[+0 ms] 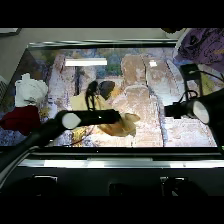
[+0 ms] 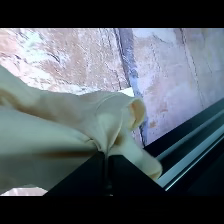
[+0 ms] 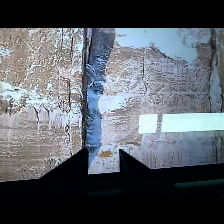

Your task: Fold the clothes and pants, and hang the long-sleeved shirts on hangers.

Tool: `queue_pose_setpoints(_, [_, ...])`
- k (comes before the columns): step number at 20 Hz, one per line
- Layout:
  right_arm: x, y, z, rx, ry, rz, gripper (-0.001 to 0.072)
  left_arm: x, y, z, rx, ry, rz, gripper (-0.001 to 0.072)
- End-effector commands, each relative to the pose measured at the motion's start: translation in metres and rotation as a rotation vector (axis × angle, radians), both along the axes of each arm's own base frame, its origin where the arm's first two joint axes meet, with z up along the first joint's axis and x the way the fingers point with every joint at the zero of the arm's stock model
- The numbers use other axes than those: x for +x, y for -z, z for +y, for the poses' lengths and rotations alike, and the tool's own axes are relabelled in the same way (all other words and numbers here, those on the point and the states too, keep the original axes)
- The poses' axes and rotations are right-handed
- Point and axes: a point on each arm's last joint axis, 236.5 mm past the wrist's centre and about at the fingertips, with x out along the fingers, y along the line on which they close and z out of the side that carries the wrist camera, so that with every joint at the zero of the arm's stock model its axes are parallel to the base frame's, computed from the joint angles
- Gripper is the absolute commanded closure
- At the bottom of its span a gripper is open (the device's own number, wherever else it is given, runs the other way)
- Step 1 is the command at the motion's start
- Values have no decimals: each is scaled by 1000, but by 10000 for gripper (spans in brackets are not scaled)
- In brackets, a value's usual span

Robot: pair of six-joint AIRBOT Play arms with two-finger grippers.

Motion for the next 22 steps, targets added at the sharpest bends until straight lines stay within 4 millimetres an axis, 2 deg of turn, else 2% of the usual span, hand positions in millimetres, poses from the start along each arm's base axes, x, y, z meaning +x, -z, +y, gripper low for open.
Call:
queue_pose_setpoints(1, [-14, -21, -26, -47, 77, -53, 456, -9, 46, -34, -32, -42, 119, 460])
queue_pose_setpoints(2, [-12, -22, -24, -27, 101, -71, 414, -3, 47, -28, -31, -57, 129, 304])
queue_pose_setpoints(3, [-8, -20, -22, -1, 124, -90, 314, 6, 40, -19, -35, -67, 121, 144])
queue_pose_setpoints(4, [-4, -17, -17, 36, 152, -109, 275, 15, 29, -7, -38, -69, 102, 42])
queue_pose_setpoints(5, [-1, -15, -14, 63, 176, -119, 270, 23, 16, 8, -39, -64, 77, 37])
queue_pose_setpoints(6, [4, -14, -12, 72, 184, -126, 204, 30, 1, 28, -32, -51, 48, 38])
queue_pose_setpoints(9, [10, -1, -35, 190, 305, -97, 185, 40, -32, 101, 49, -59, -1, 38])
queue_pose_setpoints(11, [20, 24, -36, 484, 379, -9, 185, 44, -46, 147, 111, -94, -28, 38])
queue_pose_setpoints(13, [40, 45, -22, 856, 372, 59, 181, 52, -60, 186, 144, -158, -65, 39])
queue_pose_setpoints(14, [53, 53, -19, 986, 377, 51, 179, 58, -66, 201, 151, -196, -83, 40])
queue_pose_setpoints(15, [62, 67, -15, 1062, 357, 54, 178, 63, -71, 214, 150, -230, -94, 41])
queue_pose_setpoints(17, [60, 113, 1, 1110, 348, 175, 150, 70, -71, 229, 151, -271, -91, 41])
queue_pose_setpoints(19, [54, 153, 27, 1118, 292, 319, 148, 73, -71, 235, 153, -288, -90, 41])
queue_pose_setpoints(22, [52, 200, 65, 1099, 225, 446, 149, 73, -70, 236, 157, -288, -91, 41])
